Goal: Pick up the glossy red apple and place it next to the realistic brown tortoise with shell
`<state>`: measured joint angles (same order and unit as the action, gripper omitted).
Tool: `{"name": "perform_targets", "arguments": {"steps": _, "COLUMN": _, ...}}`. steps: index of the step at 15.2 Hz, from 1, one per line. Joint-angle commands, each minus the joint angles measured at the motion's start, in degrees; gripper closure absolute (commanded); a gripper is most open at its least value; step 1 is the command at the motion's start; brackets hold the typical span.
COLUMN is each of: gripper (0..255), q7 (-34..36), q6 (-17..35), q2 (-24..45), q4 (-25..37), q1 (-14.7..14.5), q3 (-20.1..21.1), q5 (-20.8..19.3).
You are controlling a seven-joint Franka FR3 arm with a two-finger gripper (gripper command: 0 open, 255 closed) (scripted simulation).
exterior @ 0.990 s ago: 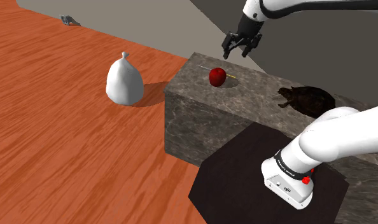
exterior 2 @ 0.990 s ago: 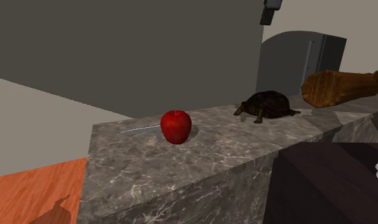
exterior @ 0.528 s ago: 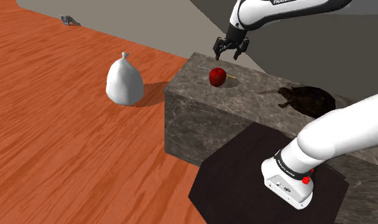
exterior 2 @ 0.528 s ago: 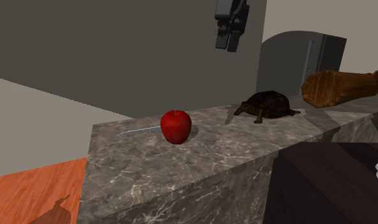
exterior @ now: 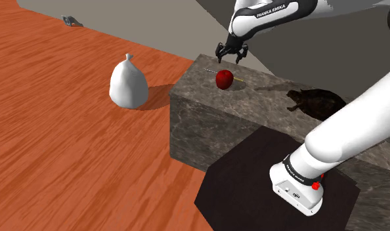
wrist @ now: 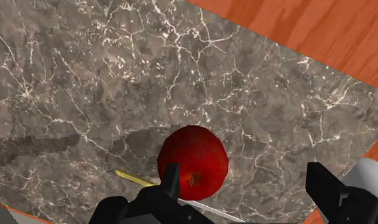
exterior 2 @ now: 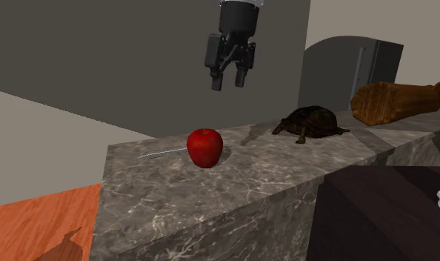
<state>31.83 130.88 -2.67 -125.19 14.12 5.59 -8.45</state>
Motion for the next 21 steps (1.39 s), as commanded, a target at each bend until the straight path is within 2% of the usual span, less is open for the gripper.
{"name": "perform_targets", "arguments": {"steps": 1, "gripper": 0, "q7": 2.29, "q6": 1.69, "q2": 3.58, "q4": 1.82, "q1": 0.73, "q3": -0.53, "q5": -1.53}}
{"name": "perform_targets", "arguments": {"steps": 11, "gripper": 0, "q7": 10.95, "q6": 4.96, "q2": 21.41, "q4": 15.91, "q1": 2.78, "q3": -4.79, "q5": -6.35}}
{"name": "perform_targets", "arguments": {"steps": 21, "gripper": 0, "q7": 11.46, "q6": 9.13, "q2": 25.59, "q4": 15.98, "q1": 3.08, "q3": -5.37, "q5": -7.14}}
